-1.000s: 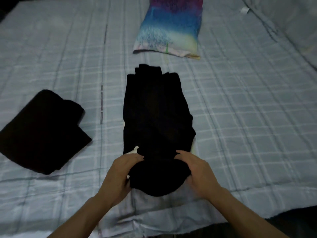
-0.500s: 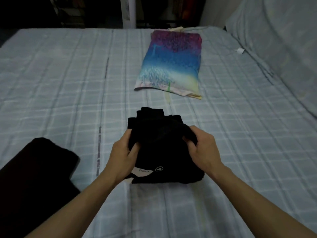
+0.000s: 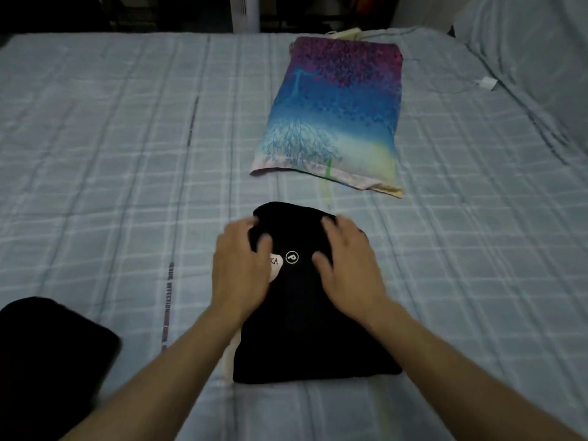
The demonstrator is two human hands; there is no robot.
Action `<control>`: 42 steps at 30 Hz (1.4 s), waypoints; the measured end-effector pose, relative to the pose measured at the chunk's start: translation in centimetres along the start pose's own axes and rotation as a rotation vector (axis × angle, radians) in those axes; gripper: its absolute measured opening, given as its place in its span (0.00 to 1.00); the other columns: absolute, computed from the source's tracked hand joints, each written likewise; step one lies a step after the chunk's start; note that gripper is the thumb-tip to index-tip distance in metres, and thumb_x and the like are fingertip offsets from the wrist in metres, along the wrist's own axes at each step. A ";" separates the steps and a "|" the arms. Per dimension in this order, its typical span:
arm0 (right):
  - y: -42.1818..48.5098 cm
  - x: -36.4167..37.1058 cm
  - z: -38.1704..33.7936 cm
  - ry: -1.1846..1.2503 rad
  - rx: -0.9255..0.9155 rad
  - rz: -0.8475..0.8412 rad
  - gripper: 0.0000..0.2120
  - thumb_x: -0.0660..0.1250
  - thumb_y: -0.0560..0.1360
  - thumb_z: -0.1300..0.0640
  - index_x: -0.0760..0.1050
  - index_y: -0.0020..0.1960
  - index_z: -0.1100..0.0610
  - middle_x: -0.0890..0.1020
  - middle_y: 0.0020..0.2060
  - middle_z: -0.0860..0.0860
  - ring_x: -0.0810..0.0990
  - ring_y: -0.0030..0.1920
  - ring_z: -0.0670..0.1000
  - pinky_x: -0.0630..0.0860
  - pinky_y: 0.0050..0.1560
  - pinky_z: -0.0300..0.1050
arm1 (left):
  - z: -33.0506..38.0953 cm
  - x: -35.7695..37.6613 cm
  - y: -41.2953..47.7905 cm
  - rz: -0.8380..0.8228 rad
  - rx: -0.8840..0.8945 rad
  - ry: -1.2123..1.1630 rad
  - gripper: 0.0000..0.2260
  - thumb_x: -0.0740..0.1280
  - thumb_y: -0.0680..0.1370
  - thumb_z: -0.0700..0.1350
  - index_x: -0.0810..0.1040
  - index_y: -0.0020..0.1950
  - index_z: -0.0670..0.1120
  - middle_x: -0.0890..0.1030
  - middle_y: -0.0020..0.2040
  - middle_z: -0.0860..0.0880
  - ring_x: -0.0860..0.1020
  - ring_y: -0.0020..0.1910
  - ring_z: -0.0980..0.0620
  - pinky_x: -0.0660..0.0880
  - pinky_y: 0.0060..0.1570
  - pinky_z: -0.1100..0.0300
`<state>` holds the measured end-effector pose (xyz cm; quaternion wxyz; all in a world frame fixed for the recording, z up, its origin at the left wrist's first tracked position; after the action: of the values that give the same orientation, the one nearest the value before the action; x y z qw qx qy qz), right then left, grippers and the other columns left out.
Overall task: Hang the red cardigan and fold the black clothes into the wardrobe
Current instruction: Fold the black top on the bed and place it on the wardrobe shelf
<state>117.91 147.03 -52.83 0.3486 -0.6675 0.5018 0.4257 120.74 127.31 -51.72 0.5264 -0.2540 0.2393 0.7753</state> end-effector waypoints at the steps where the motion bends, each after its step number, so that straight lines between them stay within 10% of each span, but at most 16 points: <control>1: -1.3 2.2 -0.2 -0.031 -0.029 -0.066 0.32 0.53 0.82 0.42 0.51 0.81 0.53 0.50 0.80 0.57 0.47 0.80 0.57 0.47 0.79 0.55 | 0.3 1.8 -1.6 -0.086 0.123 0.148 0.20 0.60 0.80 0.52 0.72 0.70 0.45 0.75 0.68 0.47 0.72 0.67 0.46 0.68 0.67 0.51; 7: -1.6 9.9 2.6 -0.200 -0.035 -0.158 0.35 0.36 0.79 0.33 0.39 0.81 0.50 0.42 0.80 0.54 0.38 0.80 0.55 0.41 0.78 0.58 | -4.1 9.0 -4.3 -0.358 0.341 0.630 0.29 0.49 0.83 0.60 0.54 0.81 0.49 0.49 0.82 0.48 0.46 0.81 0.47 0.54 0.77 0.42; 18: 1.9 15.0 5.7 -0.176 -0.025 -0.159 0.34 0.40 0.80 0.33 0.42 0.81 0.47 0.45 0.81 0.53 0.41 0.80 0.54 0.45 0.78 0.61 | -9.6 15.0 -1.5 -0.469 0.277 0.647 0.30 0.46 0.82 0.62 0.46 0.82 0.52 0.41 0.82 0.51 0.37 0.80 0.50 0.45 0.78 0.46; 34: -4.2 13.4 8.6 -0.164 0.092 -0.199 0.31 0.39 0.80 0.36 0.41 0.81 0.45 0.43 0.80 0.52 0.40 0.80 0.54 0.48 0.78 0.60 | -10.6 11.6 -6.0 -0.493 0.217 0.608 0.30 0.43 0.80 0.66 0.39 0.80 0.60 0.38 0.81 0.55 0.36 0.80 0.51 0.45 0.77 0.46; 42: -4.5 9.4 8.9 -0.159 0.143 -0.166 0.33 0.45 0.77 0.31 0.50 0.80 0.41 0.42 0.80 0.57 0.46 0.79 0.62 0.58 0.73 0.67 | -8.7 7.3 -5.2 -0.357 0.039 0.494 0.36 0.55 0.74 0.71 0.52 0.80 0.62 0.44 0.82 0.46 0.47 0.80 0.40 0.56 0.73 0.37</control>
<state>121.61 152.62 -64.82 0.4680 -0.6441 0.4448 0.4102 124.53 128.54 -63.59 0.5850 -0.4627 0.3264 0.5806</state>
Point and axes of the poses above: each hand's wrist, its own y-axis towards the middle knuckle, its own x-axis out of the palm, z = x × y, the point moved 10 cm from there along y, towards the middle knuckle
